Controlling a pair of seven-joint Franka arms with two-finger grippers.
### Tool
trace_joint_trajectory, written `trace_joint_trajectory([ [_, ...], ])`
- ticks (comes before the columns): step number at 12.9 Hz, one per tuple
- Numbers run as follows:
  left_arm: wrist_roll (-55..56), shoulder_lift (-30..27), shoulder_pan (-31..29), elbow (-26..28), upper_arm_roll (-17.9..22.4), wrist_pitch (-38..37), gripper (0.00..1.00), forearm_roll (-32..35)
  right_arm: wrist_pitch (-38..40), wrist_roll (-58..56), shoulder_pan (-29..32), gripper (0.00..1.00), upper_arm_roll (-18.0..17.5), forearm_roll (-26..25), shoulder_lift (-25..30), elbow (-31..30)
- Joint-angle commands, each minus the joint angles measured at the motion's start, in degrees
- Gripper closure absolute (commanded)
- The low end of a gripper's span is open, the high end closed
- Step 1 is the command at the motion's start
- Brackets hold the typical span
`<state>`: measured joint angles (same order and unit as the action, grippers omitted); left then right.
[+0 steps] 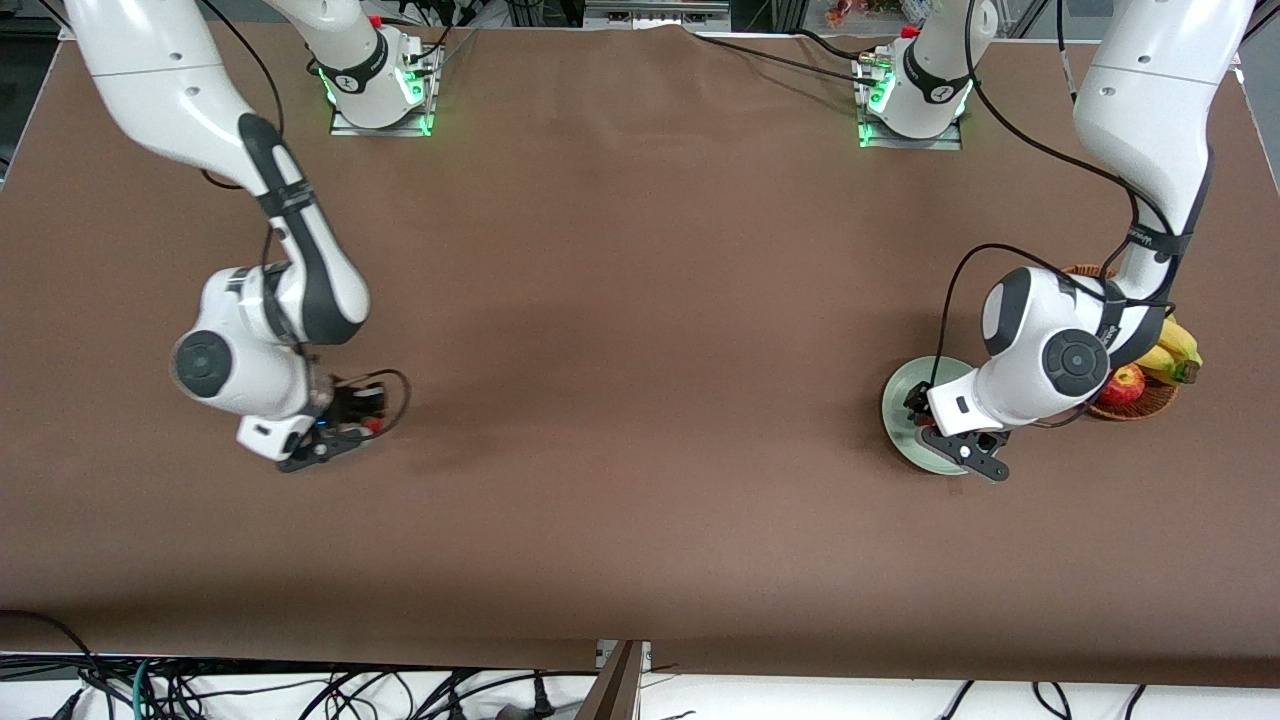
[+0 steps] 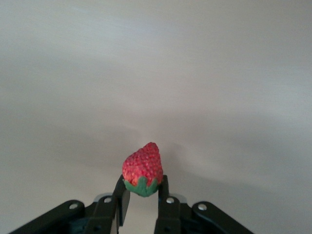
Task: Collect all strawberries into plate
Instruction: 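Set the third strawberry mid-table with the right gripper and release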
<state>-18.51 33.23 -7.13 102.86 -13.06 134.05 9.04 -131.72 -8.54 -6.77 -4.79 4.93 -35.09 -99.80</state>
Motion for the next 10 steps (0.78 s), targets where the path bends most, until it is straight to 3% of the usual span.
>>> trace_joint_trajectory([
  [1, 0.06, -5.96, -0.34, -0.2, -1.09, -5.97, 0.0, 0.64, -0.73, 17.51, -2.88, 0.95, -5.04, 0.17, -0.06, -0.57],
  [5, 0.67, -11.34, 0.19, -0.2, -1.0, -11.96, 0.0, -2.17, -7.49, 43.9, -14.73, 0.94, -7.08, -0.18, -5.41, 5.03],
  [7, 1.11, -11.0, 0.45, 0.41, -1.26, -12.14, 0.0, -3.14, -9.34, 55.33, -22.11, 0.93, -6.99, -0.27, -10.67, 12.48],
  [10, 4.88, -8.62, 0.54, 0.41, -3.19, -11.53, 0.0, -5.33, -12.58, 73.53, -30.65, 0.84, -6.9, -0.36, -19.54, 25.84],
])
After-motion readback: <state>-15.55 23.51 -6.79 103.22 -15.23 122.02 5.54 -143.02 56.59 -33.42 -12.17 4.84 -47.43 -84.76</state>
